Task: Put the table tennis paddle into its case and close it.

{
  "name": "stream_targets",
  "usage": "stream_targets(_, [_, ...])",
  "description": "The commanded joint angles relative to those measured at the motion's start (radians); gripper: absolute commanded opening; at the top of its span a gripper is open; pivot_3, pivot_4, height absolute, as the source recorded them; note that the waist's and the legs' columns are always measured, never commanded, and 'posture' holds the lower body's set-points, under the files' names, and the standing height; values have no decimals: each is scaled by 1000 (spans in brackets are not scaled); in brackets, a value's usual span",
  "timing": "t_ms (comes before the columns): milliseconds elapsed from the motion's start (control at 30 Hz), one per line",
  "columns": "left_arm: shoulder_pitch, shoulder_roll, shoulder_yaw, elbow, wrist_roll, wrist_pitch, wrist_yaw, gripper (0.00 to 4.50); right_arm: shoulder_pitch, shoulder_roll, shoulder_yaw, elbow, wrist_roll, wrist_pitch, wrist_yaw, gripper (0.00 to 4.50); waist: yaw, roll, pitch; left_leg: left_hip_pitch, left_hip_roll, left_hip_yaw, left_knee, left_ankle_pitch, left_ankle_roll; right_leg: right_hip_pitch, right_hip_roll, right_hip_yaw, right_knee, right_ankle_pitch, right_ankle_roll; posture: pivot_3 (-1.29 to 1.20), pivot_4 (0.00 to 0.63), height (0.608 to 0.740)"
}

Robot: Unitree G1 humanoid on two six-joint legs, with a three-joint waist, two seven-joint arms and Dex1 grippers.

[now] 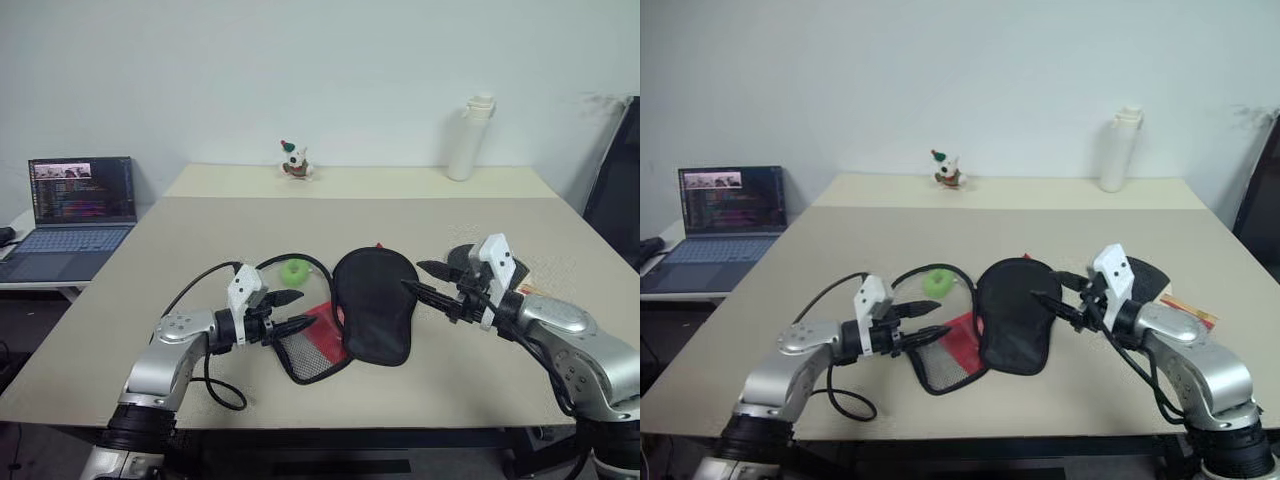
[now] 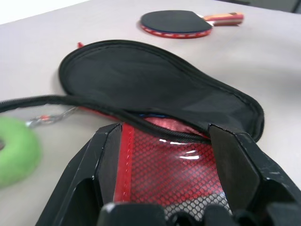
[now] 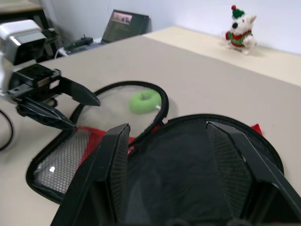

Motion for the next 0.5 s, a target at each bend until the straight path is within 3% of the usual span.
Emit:
stream_targets(33, [-17,-8,34,-52,-21,-3,41,3169,-42,23,18,112,-76,-20,-50,2836,0,0,0,0,0,0,0,0,0,0,0,1,0,0,0,0,150,740])
stream_targets(167, [-27,1,40,-55,-27,2,46,3169,-142,96,8,289,-78,24,-79,2836,-2,0,0,0,-1,2,-1,0,0,-1,0,3,0,1,0,0,150,740])
stream_targets(500, [-13,14,51,-101,-31,17,60,3169,-360,209,18,777,-229,-177,-109,2836,-6,0,0,-3,-1,8,-1,0,0,-8,1,8,2,3,-5,0,150,740])
